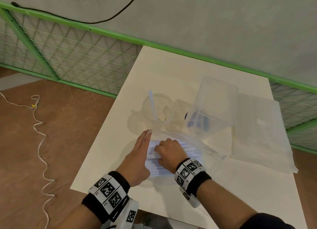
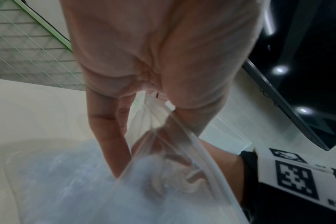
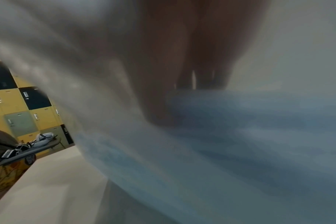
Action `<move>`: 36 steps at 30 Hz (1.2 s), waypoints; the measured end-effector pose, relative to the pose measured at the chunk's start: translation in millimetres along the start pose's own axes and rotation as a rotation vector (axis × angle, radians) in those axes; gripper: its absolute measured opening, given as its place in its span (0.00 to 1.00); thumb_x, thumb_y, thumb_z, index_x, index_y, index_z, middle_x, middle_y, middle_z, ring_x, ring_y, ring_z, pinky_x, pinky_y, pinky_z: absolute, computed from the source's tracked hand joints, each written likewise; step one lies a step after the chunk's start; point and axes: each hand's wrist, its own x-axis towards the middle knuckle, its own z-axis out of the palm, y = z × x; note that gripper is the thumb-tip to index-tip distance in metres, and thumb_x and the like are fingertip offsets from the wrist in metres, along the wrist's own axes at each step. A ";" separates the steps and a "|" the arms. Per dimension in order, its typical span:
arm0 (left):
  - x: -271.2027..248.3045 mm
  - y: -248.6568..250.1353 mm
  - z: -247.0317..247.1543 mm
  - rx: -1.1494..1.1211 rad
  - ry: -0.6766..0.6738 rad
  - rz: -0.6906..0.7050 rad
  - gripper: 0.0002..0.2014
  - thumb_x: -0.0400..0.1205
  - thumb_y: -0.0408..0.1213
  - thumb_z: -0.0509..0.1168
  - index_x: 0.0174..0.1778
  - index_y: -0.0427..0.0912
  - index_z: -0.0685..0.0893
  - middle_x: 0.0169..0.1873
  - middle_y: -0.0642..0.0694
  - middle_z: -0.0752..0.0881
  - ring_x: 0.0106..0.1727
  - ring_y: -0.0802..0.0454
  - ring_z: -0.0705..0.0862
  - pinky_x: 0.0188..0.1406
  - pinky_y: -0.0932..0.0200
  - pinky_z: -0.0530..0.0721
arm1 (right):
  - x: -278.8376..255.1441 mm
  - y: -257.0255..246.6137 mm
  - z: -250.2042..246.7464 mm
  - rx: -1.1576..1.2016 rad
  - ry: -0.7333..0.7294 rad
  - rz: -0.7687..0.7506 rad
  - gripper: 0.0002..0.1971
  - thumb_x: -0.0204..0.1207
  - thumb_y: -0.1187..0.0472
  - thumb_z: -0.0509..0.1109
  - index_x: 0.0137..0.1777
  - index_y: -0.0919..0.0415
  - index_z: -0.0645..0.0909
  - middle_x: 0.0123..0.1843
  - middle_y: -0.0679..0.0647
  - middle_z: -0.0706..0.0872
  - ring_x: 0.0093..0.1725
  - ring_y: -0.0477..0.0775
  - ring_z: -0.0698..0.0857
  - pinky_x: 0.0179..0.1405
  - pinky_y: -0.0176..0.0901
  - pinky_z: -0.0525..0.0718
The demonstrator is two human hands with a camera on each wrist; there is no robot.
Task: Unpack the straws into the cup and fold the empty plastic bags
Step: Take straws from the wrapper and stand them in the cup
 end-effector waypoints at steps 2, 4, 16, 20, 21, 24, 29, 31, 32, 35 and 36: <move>0.3 0.5 0.0 -0.008 0.000 0.003 0.58 0.68 0.19 0.65 0.84 0.61 0.36 0.81 0.70 0.36 0.75 0.49 0.71 0.61 0.50 0.84 | 0.9 -0.5 0.7 -0.004 -0.003 -0.001 0.14 0.77 0.63 0.64 0.61 0.61 0.81 0.55 0.58 0.82 0.58 0.63 0.77 0.55 0.52 0.71; 0.2 0.4 1.1 -0.013 -0.001 0.007 0.58 0.68 0.19 0.65 0.84 0.61 0.37 0.81 0.70 0.36 0.75 0.50 0.72 0.61 0.49 0.85 | 0.7 -0.7 1.7 -0.011 0.000 0.002 0.13 0.77 0.62 0.64 0.61 0.63 0.80 0.56 0.59 0.81 0.58 0.64 0.77 0.55 0.52 0.71; 1.3 -0.4 1.0 -0.043 -0.003 -0.005 0.57 0.69 0.18 0.64 0.84 0.59 0.37 0.81 0.70 0.35 0.75 0.53 0.71 0.61 0.52 0.84 | -12.8 11.9 -0.9 0.148 0.085 0.000 0.23 0.77 0.54 0.65 0.72 0.55 0.70 0.59 0.53 0.85 0.60 0.59 0.82 0.65 0.54 0.70; 1.4 1.5 1.6 -0.043 0.000 -0.012 0.57 0.69 0.18 0.63 0.84 0.60 0.37 0.81 0.71 0.35 0.73 0.54 0.72 0.60 0.53 0.85 | -13.1 13.5 0.6 0.105 -0.021 -0.058 0.23 0.79 0.53 0.66 0.74 0.52 0.72 0.65 0.52 0.81 0.64 0.59 0.78 0.66 0.55 0.67; 0.8 2.1 1.5 -0.046 0.001 -0.013 0.57 0.69 0.18 0.63 0.84 0.60 0.37 0.81 0.71 0.35 0.74 0.56 0.71 0.61 0.54 0.84 | -12.6 12.7 1.1 0.095 -0.041 -0.064 0.22 0.79 0.54 0.67 0.73 0.52 0.74 0.65 0.53 0.81 0.64 0.59 0.78 0.65 0.54 0.67; 0.0 3.7 1.8 -0.040 -0.001 -0.021 0.57 0.69 0.18 0.64 0.84 0.60 0.37 0.81 0.71 0.35 0.72 0.55 0.73 0.60 0.53 0.84 | -10.0 11.0 2.1 0.043 -0.064 -0.069 0.18 0.79 0.54 0.67 0.69 0.53 0.78 0.63 0.54 0.81 0.63 0.60 0.78 0.62 0.53 0.67; -0.8 5.5 2.1 -0.036 0.006 -0.041 0.57 0.69 0.18 0.64 0.84 0.61 0.38 0.81 0.71 0.36 0.66 0.53 0.77 0.56 0.52 0.86 | -7.9 8.8 1.0 -0.023 -0.056 -0.096 0.16 0.78 0.54 0.69 0.64 0.56 0.81 0.61 0.55 0.80 0.62 0.61 0.77 0.60 0.54 0.69; -0.4 4.7 2.1 -0.040 0.010 -0.042 0.57 0.69 0.18 0.64 0.84 0.60 0.38 0.81 0.70 0.36 0.66 0.52 0.77 0.56 0.52 0.86 | -10.8 10.8 -0.3 0.015 -0.017 -0.103 0.18 0.76 0.53 0.69 0.64 0.58 0.80 0.60 0.57 0.80 0.60 0.62 0.77 0.60 0.55 0.70; -0.2 4.1 2.1 -0.041 0.012 -0.040 0.57 0.70 0.18 0.64 0.84 0.60 0.37 0.81 0.70 0.36 0.69 0.53 0.76 0.57 0.53 0.85 | -13.4 12.1 -3.6 0.049 0.002 -0.096 0.19 0.76 0.52 0.68 0.65 0.58 0.78 0.59 0.56 0.81 0.59 0.61 0.78 0.61 0.55 0.70; -0.5 2.4 2.0 -0.043 0.015 -0.037 0.58 0.70 0.18 0.64 0.84 0.60 0.37 0.81 0.70 0.36 0.71 0.53 0.75 0.58 0.54 0.85 | -23.5 19.3 -14.6 0.197 0.031 -0.067 0.18 0.77 0.52 0.64 0.64 0.58 0.71 0.47 0.50 0.83 0.45 0.59 0.80 0.62 0.53 0.72; -0.4 1.8 2.0 -0.043 0.013 -0.036 0.58 0.70 0.18 0.64 0.84 0.60 0.37 0.81 0.70 0.36 0.70 0.53 0.75 0.58 0.54 0.85 | -26.7 22.5 -17.6 0.230 0.052 -0.061 0.17 0.76 0.52 0.65 0.62 0.57 0.70 0.43 0.48 0.82 0.41 0.58 0.78 0.60 0.51 0.72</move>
